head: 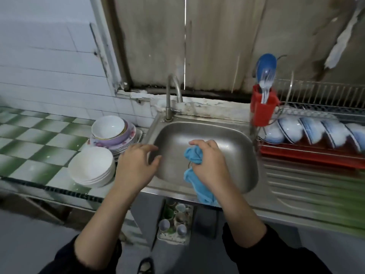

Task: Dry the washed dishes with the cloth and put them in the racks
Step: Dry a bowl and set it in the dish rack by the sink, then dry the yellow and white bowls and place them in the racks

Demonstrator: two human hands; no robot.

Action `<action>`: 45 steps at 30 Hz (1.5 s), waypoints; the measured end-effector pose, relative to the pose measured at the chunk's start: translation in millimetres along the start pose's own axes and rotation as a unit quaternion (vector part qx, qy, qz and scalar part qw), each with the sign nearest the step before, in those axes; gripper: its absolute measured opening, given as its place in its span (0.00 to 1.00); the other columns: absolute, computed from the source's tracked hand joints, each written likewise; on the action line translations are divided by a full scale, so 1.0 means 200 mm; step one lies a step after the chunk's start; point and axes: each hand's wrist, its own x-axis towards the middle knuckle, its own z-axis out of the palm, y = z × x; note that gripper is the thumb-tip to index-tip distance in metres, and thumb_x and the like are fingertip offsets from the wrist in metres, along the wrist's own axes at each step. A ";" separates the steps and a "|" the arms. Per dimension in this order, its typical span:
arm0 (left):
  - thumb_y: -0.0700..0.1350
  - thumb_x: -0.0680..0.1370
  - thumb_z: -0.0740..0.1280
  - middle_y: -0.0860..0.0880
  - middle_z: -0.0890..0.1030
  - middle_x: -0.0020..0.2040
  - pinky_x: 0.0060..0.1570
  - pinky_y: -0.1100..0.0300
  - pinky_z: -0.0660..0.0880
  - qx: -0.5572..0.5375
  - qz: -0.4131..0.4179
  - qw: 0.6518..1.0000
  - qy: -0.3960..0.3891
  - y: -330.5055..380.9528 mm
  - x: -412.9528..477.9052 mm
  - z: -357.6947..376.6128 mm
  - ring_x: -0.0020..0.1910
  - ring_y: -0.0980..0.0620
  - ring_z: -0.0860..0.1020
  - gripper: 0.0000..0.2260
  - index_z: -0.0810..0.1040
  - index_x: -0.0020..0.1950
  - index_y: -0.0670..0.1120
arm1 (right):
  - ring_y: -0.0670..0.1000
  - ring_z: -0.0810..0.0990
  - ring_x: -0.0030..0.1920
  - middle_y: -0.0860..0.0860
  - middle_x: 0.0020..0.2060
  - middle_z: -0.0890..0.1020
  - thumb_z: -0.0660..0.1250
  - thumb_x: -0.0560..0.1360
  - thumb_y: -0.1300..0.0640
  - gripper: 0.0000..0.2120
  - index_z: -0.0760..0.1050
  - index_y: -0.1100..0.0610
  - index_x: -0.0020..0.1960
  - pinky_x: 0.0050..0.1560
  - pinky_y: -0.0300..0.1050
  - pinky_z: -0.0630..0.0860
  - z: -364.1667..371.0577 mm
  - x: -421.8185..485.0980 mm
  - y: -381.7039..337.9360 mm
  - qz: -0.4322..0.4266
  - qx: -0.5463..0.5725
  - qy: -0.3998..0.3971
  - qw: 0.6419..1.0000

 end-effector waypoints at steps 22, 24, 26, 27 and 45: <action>0.52 0.79 0.65 0.45 0.76 0.66 0.64 0.51 0.65 0.123 -0.078 0.966 -0.215 -1.35 1.11 0.09 0.69 0.47 0.68 0.21 0.71 0.71 0.49 | 0.53 0.73 0.61 0.49 0.63 0.70 0.67 0.74 0.63 0.24 0.71 0.49 0.68 0.51 0.39 0.67 1.36 1.13 -0.65 -0.043 -0.093 -0.178 0.979; 0.53 0.78 0.66 0.45 0.74 0.67 0.65 0.50 0.66 0.135 -0.075 0.957 -0.246 -1.38 1.17 0.12 0.69 0.47 0.68 0.23 0.69 0.72 0.49 | 0.54 0.71 0.63 0.51 0.63 0.71 0.68 0.74 0.63 0.24 0.71 0.49 0.68 0.57 0.42 0.71 1.45 1.21 -0.65 -0.048 -0.113 -0.190 0.974; 0.52 0.77 0.67 0.45 0.76 0.66 0.63 0.51 0.68 0.128 -0.056 0.953 -0.268 -1.42 1.21 0.16 0.67 0.46 0.70 0.24 0.70 0.72 0.48 | 0.55 0.72 0.63 0.51 0.63 0.72 0.69 0.73 0.63 0.26 0.71 0.49 0.69 0.61 0.49 0.73 1.52 1.28 -0.64 -0.043 -0.138 -0.213 0.966; 0.52 0.77 0.67 0.45 0.77 0.64 0.62 0.52 0.68 0.130 -0.043 0.951 -0.277 -1.43 1.23 0.17 0.65 0.46 0.71 0.23 0.71 0.71 0.48 | 0.56 0.73 0.62 0.51 0.62 0.72 0.69 0.73 0.63 0.26 0.71 0.49 0.68 0.61 0.51 0.74 1.56 1.32 -0.64 -0.039 -0.151 -0.229 0.961; 0.46 0.79 0.62 0.49 0.84 0.55 0.65 0.56 0.62 0.203 0.057 0.934 -0.288 -1.59 1.26 0.34 0.54 0.47 0.79 0.14 0.79 0.62 0.50 | 0.55 0.78 0.55 0.48 0.57 0.76 0.69 0.76 0.59 0.16 0.75 0.46 0.60 0.48 0.49 0.73 1.66 1.52 -0.47 -0.124 -0.298 -0.301 0.898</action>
